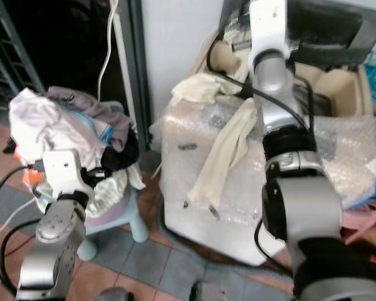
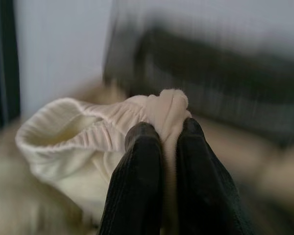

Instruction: Clothes washing

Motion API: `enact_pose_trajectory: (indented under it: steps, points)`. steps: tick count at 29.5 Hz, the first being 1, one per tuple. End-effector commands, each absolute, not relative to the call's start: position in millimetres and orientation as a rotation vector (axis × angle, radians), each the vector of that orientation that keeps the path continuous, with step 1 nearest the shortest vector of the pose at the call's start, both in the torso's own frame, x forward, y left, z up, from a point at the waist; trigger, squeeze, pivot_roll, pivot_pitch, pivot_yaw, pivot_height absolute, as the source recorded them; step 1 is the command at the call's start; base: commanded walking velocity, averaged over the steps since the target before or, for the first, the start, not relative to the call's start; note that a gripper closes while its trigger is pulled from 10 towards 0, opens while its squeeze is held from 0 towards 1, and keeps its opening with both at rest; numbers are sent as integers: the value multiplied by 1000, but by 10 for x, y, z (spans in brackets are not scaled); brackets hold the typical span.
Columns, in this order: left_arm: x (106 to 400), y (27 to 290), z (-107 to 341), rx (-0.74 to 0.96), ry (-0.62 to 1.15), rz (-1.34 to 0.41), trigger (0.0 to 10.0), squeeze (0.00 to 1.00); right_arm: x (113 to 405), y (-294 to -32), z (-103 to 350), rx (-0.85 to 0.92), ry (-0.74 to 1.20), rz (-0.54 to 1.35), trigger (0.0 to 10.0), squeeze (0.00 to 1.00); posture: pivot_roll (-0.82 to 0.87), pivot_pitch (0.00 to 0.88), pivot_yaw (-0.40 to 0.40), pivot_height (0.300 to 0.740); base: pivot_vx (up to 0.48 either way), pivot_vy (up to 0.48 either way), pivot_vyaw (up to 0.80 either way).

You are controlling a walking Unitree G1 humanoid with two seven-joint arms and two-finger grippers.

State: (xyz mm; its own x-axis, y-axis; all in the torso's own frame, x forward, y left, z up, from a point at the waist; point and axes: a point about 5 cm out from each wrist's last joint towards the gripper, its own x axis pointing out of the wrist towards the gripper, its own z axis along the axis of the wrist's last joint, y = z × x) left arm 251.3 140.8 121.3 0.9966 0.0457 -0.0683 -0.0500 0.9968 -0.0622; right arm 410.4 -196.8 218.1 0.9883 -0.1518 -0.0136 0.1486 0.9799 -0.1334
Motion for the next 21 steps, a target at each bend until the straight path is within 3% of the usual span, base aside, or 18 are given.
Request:
enact_pose_trajectory:
  steps: [1,7,9,12,21]
  points:
    - [2520,1389,1241,-66,68,35,10000,0,4046,-2020,1921,-30,147,-172,10000,1000,-20,13,-4,740,0,0,0]
    - [2528,1399,1255,-50,67,30,10000,0,3949,-1983,1953,-31,36,-149,10000,1000,-28,18,-1,740,0,0,0]
    - [2522,1400,1251,-51,70,37,10000,0,3789,-1994,2108,-22,-154,-151,10000,1000,-26,18,-8,740,0,0,0]
    - [2517,1404,1243,-52,72,46,10000,0,3592,-1932,2115,-105,-255,-119,10000,1000,-25,11,-12,740,0,0,0]
    - [2547,1406,1238,-62,81,42,10000,0,3056,-1475,1542,-146,-90,226,10000,1000,-42,21,-6,740,0,0,0]
